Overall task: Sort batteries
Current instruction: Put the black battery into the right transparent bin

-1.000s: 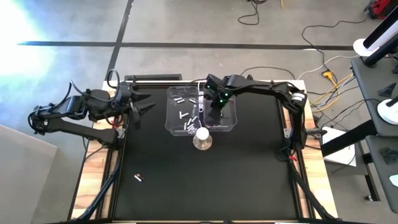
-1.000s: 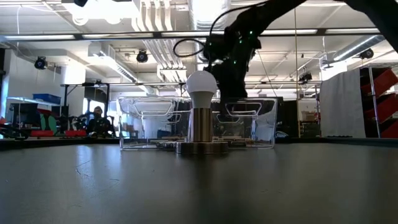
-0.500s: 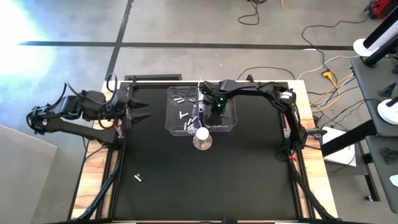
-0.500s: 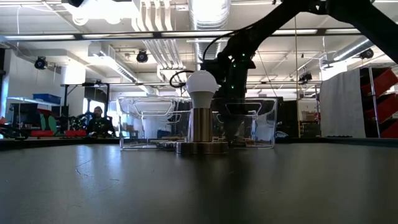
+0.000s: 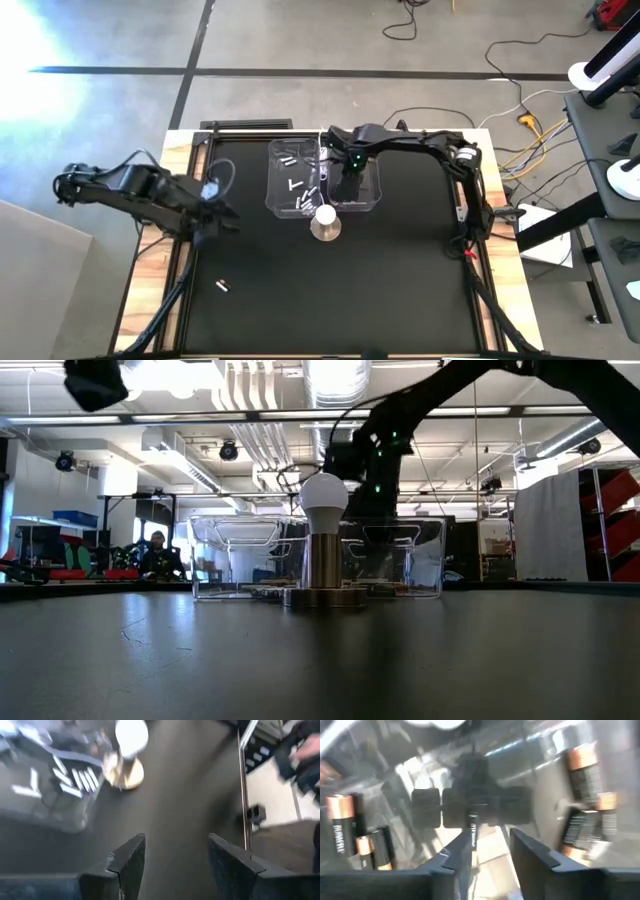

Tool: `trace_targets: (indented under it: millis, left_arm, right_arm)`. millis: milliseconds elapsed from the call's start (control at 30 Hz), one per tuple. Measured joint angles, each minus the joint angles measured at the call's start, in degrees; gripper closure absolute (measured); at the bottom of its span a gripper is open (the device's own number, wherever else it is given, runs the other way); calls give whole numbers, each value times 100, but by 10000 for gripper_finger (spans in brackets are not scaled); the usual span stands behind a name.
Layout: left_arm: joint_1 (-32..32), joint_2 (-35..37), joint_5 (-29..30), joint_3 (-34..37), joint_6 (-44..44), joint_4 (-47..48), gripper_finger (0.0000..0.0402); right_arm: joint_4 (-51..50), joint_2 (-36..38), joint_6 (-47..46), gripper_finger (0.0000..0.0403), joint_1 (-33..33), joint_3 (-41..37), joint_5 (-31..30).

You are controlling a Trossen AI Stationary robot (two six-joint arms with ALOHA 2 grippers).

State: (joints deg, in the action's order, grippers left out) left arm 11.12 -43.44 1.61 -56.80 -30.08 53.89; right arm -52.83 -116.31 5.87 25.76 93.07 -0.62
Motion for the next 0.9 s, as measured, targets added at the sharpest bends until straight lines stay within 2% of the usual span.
trace_targets:
  millis: [267, 433, 567, 667, 733, 900]
  left_arm:
    - [517, -129, -417, 1240, -971, -180, 224]
    - [1025, -640, -571, 1822, -1076, -837, 224]
    - [1545, -1292, -644, 2058, -963, -1366, 224]
    - [2004, -1842, -1096, 2151, -792, -1748, 224]
    - [2349, -2207, -1290, 2158, -785, -1856, 225]
    - [3040, -3066, -1325, 1979, -751, -1845, 241]
  right_arm:
    - [-63, 1088, 74, 229, -20, 236, -243]
    - [139, 1770, 17, 214, -39, 237, -245]
    - [149, 2118, 11, 212, -37, 235, -268]
    - [135, 2272, 13, 211, -44, 232, -378]
    - [123, 2355, 16, 211, -61, 230, -409]
    - [123, 2426, 16, 211, -63, 225, -409]
